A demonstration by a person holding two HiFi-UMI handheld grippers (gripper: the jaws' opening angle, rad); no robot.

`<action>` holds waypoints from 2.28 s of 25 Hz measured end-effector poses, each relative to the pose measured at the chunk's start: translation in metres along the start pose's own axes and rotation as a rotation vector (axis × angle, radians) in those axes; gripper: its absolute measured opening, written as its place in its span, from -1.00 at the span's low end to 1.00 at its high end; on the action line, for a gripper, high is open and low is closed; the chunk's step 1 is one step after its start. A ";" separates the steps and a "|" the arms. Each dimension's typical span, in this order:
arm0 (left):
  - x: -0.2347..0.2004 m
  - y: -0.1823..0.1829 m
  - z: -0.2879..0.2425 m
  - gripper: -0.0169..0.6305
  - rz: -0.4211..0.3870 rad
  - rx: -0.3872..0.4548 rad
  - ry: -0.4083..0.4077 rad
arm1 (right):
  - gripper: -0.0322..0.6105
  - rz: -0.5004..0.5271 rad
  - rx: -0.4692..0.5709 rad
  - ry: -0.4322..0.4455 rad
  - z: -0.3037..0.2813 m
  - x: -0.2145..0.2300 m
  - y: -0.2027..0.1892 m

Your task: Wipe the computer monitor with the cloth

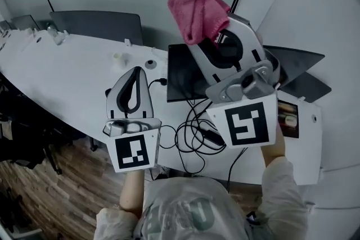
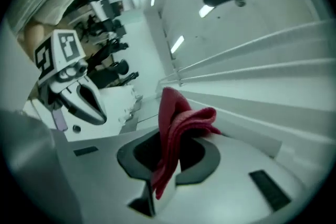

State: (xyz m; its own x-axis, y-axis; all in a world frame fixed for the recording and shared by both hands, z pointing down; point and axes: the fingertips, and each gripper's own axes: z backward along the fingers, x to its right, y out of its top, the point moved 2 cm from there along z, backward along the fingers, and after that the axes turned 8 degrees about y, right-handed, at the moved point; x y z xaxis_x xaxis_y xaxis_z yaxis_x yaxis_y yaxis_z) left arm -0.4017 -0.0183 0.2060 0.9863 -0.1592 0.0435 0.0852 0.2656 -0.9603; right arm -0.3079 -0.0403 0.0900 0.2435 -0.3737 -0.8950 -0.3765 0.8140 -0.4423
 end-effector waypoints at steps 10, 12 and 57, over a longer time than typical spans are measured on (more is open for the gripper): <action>0.010 -0.020 -0.008 -0.90 0.029 -0.037 -0.018 | -0.73 0.364 -0.160 0.353 -0.024 -0.059 -0.028; 0.010 -0.022 -0.009 -0.90 0.032 -0.042 -0.016 | -0.73 0.389 -0.182 0.411 -0.029 -0.068 -0.033; 0.297 -0.023 -0.041 -0.90 0.144 -0.043 -0.278 | -0.73 0.321 -0.449 0.489 0.172 0.024 -0.223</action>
State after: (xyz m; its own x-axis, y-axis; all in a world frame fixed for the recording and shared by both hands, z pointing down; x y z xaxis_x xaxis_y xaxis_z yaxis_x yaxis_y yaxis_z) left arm -0.1166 -0.1110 0.2292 0.9891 0.1446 -0.0262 -0.0586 0.2249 -0.9726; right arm -0.0647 -0.1546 0.1768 -0.3270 -0.3885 -0.8614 -0.7177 0.6952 -0.0411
